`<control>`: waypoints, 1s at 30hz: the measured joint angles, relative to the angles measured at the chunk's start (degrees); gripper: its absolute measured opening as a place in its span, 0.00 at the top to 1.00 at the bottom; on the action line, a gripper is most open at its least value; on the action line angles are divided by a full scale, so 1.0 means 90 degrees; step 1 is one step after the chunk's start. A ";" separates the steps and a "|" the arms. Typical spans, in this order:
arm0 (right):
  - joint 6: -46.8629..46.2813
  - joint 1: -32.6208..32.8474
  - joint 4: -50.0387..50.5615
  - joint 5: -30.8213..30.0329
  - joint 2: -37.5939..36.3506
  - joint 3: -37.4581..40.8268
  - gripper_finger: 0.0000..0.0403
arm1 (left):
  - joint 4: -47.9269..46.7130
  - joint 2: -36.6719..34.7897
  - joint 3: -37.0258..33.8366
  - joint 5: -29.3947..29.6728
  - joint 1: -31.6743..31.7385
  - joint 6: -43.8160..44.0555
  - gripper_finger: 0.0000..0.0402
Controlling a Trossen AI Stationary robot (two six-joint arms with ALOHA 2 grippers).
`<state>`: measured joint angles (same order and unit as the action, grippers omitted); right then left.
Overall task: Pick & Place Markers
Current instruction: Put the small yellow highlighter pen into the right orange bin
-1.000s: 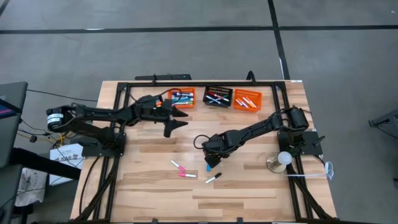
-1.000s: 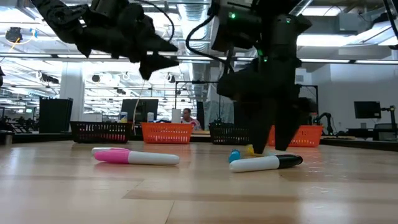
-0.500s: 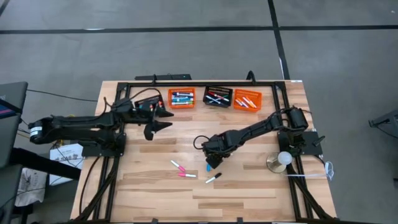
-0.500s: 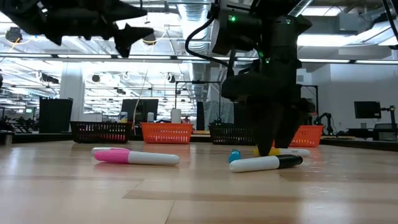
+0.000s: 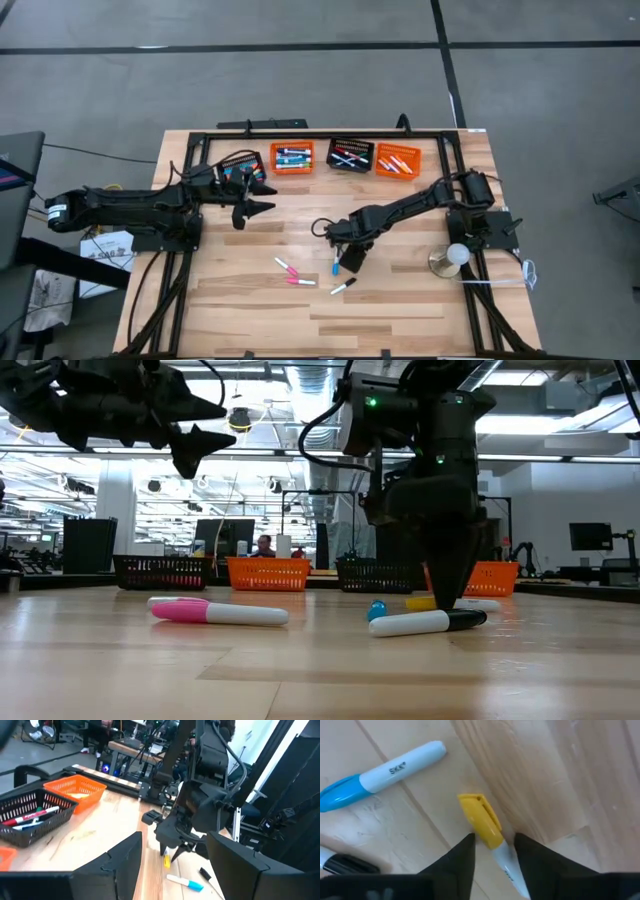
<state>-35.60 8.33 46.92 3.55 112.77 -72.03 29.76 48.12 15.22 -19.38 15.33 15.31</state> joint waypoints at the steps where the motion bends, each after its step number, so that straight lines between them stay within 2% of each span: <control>1: 0.0030 -0.0034 0.0013 0.0005 0.0000 0.0002 0.68 | -0.0018 0.0002 -0.0012 0.0000 0.0000 -0.0032 0.45; 11: 0.0615 -0.0265 0.0081 -0.0026 -0.0002 0.0010 0.94 | -0.0015 0.0000 -0.0012 0.0000 -0.0029 -0.0299 0.45; 20: 0.0683 -0.0378 0.0074 -0.0030 -0.0053 0.0022 0.92 | -0.0015 0.0000 -0.0012 0.0000 -0.0029 -0.0196 0.45; 24: 0.0863 -0.0511 0.0108 -0.0088 -0.0190 0.0041 0.94 | -0.0015 0.0000 -0.0010 0.0000 -0.0037 -0.0146 0.45; 30: 0.1224 -0.0939 0.0129 0.0555 -0.0775 0.0039 0.94 | -0.0016 0.0000 -0.0010 0.0001 -0.0131 -0.0143 0.45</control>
<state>-24.58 -0.11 48.08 8.54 105.80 -71.68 29.62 48.12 15.14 -19.36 14.15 14.02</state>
